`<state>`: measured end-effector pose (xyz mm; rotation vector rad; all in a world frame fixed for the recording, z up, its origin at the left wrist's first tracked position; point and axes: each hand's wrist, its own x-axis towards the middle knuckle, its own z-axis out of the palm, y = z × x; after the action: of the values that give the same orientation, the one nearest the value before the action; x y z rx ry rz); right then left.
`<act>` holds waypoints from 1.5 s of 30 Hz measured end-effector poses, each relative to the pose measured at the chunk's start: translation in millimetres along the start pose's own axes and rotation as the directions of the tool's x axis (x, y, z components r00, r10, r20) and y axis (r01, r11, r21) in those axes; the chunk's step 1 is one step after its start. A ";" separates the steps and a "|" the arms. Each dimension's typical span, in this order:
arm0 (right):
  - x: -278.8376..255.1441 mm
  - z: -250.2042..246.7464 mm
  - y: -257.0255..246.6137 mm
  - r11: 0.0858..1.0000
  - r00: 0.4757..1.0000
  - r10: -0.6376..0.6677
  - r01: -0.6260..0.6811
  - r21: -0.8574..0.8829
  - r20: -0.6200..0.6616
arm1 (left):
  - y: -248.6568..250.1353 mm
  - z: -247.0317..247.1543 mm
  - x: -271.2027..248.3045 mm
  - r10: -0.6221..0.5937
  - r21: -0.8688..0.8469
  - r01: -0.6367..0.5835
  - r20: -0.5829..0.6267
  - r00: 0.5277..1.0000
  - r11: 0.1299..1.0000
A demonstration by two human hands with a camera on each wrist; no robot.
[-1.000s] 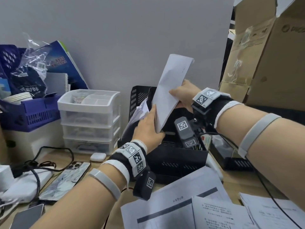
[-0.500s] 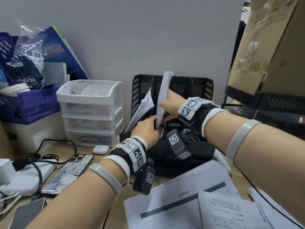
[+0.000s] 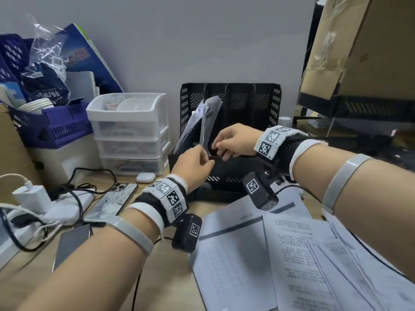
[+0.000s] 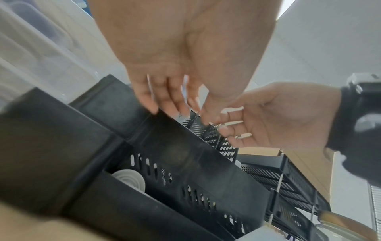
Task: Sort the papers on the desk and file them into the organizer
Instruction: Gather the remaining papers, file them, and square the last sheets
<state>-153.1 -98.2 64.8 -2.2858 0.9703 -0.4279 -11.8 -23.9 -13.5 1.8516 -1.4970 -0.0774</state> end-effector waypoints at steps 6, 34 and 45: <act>-69.6 7.7 28.4 0.989 0.960 0.144 -0.148 0.000 0.242 | 12.5 6.6 -48.5 -0.166 0.222 0.039 0.587 0.792 0.974; -242.1 -102.4 109.8 0.985 0.822 0.153 -0.085 0.147 -0.548 | 137.7 -31.1 -41.5 0.411 -0.083 -0.415 -0.064 0.910 0.906; -342.4 -136.5 173.7 0.951 0.502 0.298 -0.230 0.207 -0.812 | 168.6 60.0 -40.4 0.165 -0.288 -0.122 0.128 0.978 0.950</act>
<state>-547.2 2.1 37.4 -1.7394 1.6944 -1.4877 -191.4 -26.4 23.5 1.5352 -1.6278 -0.3484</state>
